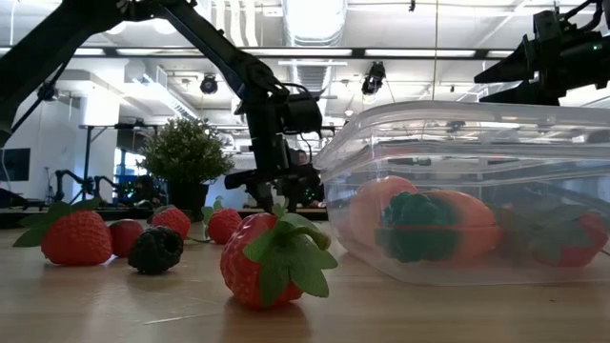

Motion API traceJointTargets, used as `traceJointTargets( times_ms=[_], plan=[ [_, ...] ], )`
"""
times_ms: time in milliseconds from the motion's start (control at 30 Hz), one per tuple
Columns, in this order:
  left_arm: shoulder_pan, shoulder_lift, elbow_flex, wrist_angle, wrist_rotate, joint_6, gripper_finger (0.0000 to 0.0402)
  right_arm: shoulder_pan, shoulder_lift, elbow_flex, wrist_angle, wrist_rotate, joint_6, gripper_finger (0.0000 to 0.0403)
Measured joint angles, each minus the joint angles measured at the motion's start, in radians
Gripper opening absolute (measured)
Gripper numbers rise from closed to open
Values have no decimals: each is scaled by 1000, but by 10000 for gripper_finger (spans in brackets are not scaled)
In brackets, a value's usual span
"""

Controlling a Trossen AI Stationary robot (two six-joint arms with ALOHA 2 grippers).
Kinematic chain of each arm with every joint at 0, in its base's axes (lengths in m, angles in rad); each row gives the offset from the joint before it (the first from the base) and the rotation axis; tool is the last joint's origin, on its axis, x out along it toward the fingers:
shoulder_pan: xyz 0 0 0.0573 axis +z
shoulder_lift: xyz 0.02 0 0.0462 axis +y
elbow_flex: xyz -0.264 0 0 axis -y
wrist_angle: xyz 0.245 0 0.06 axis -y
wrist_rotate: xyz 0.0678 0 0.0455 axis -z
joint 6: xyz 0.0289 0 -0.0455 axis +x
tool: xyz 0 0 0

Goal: Pick and placing Produce into tupperware
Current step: Put the pink peach into the transparent container

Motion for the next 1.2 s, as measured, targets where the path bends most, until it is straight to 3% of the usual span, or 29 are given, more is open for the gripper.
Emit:
traceJointTargets(
  times_ms=[200, 500, 667, 1000, 1200],
  plan=[
    [-7, 0, -3, -3, 28, 7, 108, 0, 0, 0, 0, 0, 0, 247],
    [-24, 0, -3, -16, 53, 4, 102, 0, 0, 0, 0, 0, 0, 253],
    [-63, -50, 6, -37, 115, 9, 102, 0, 0, 0, 0, 0, 0, 248],
    [-330, -308, 8, 111, 141, 264, 102, 0, 1, 0, -1, 0, 0, 251],
    [-535, -309, -2, 202, 156, 260, 102, 0, 0, 0, -6, 0, 0, 252]
  ],
)
